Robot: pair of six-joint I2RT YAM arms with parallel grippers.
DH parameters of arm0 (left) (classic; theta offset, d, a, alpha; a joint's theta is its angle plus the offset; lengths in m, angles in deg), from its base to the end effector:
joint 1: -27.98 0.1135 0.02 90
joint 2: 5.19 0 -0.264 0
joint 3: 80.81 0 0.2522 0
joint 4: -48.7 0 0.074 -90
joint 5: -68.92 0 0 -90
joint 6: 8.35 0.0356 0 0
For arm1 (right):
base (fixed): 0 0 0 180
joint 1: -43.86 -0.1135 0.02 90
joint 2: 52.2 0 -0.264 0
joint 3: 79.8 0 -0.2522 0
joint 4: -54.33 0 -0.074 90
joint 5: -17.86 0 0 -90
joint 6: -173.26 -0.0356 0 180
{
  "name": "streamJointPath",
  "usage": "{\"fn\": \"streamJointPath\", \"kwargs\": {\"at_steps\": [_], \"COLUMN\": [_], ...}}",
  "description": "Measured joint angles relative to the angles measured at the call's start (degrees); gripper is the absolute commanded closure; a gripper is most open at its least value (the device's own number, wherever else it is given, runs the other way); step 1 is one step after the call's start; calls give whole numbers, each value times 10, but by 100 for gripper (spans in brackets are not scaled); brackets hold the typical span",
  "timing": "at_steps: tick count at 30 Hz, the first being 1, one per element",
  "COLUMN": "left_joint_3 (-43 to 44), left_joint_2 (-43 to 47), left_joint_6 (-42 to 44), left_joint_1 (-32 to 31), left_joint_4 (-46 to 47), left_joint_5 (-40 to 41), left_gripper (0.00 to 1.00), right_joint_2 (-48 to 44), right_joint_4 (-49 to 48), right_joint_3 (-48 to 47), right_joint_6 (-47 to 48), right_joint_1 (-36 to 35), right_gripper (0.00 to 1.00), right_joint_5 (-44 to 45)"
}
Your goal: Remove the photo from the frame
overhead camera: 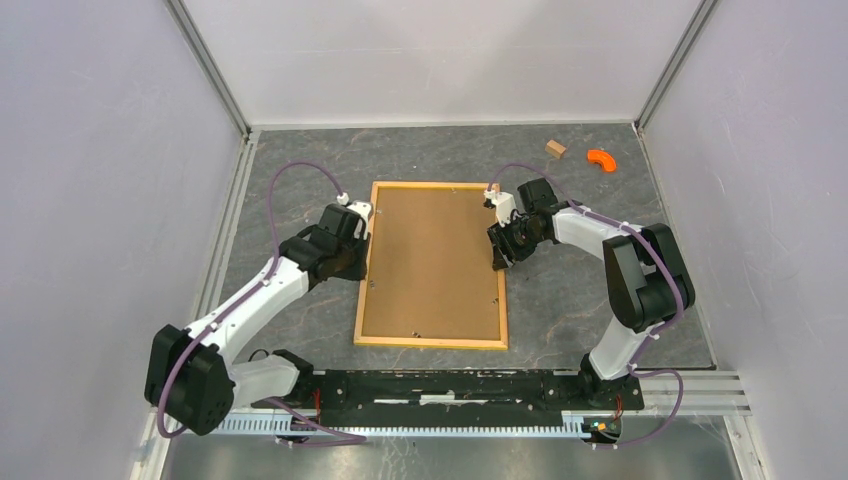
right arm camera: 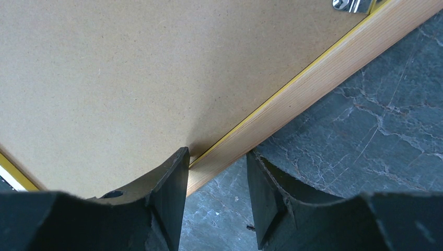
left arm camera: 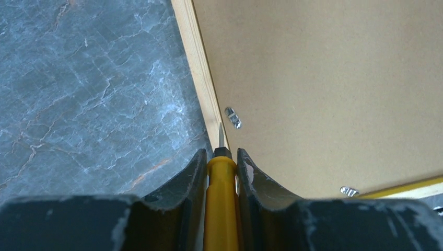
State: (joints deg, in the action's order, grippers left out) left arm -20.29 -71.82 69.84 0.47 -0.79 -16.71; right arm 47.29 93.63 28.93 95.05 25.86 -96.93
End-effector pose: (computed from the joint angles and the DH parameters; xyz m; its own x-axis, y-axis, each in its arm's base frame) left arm 0.2034 -0.1029 0.2387 -0.8028 0.1880 -0.5659 0.2637 0.9631 -0.0541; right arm 0.3058 0.1151 0.1564 -0.7718 -0.4458 -0.4535 -0.6034 0.7384 0.3011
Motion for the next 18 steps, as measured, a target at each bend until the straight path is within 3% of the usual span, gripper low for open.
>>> {"fn": "streamJointPath", "kwargs": {"at_steps": [18], "left_joint_3": [-2], "left_joint_2": [-43], "left_joint_6": [-23], "left_joint_1": [-6], "left_joint_4": [42], "left_joint_5": [13], "left_gripper": [98], "right_joint_2": [0], "right_joint_4": [0], "right_joint_3": [0], "right_joint_6": [0], "right_joint_1": [0], "right_gripper": [50], "right_joint_5": [0]}}
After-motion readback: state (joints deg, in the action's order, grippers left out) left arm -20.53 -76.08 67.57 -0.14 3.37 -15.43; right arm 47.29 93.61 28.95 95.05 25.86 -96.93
